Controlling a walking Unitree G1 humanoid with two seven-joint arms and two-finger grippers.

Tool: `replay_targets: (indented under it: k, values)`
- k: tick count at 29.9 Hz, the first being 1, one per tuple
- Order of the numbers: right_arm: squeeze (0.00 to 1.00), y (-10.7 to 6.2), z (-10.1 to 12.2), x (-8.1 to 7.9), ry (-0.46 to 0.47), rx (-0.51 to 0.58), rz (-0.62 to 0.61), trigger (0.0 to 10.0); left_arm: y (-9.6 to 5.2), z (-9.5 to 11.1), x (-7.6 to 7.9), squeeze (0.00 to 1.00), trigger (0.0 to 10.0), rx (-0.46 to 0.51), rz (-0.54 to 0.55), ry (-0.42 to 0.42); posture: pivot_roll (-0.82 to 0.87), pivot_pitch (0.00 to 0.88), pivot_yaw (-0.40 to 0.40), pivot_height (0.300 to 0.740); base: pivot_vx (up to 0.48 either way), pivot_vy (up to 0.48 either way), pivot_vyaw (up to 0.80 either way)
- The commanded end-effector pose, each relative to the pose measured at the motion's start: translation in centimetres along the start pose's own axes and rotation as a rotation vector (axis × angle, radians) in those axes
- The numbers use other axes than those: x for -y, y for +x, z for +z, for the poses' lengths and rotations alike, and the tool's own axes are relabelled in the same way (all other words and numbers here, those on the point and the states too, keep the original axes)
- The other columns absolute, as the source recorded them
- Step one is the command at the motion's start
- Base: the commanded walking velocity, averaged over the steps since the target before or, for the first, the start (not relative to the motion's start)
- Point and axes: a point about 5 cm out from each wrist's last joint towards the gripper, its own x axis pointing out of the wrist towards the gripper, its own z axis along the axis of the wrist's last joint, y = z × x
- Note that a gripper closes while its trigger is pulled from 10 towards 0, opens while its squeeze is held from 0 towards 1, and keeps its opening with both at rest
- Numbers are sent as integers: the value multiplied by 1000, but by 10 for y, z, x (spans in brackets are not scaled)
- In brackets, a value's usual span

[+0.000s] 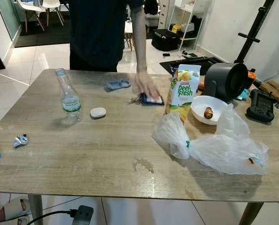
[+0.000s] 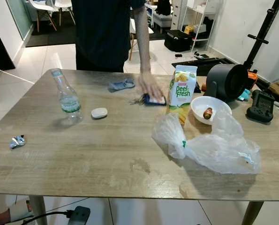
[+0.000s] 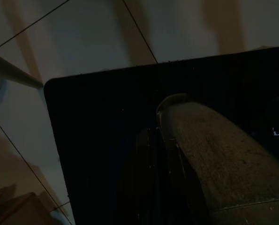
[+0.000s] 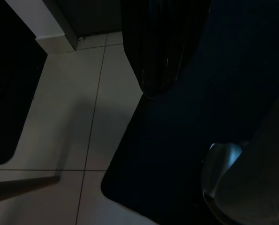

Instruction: Restocking fridge

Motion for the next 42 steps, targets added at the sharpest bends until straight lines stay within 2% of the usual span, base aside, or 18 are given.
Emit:
replay_targets:
  k: [1,24,42]
  values:
    - [0,0,-6,3,-7,-20,-9,10000,-4,-21,-3,0,10000,-84,5,28,71,0,-28,740,0,0,0]
    - [0,-1,-8,5,2,-34,-10,10000,-4,-22,-2,0,10000,-80,-6,21,71,0,-18,740,0,0,0]
    - [0,-3,-24,10,43,-70,-29,10000,-6,-27,-10,0,10000,-87,13,-1,50,0,-12,740,0,0,0]
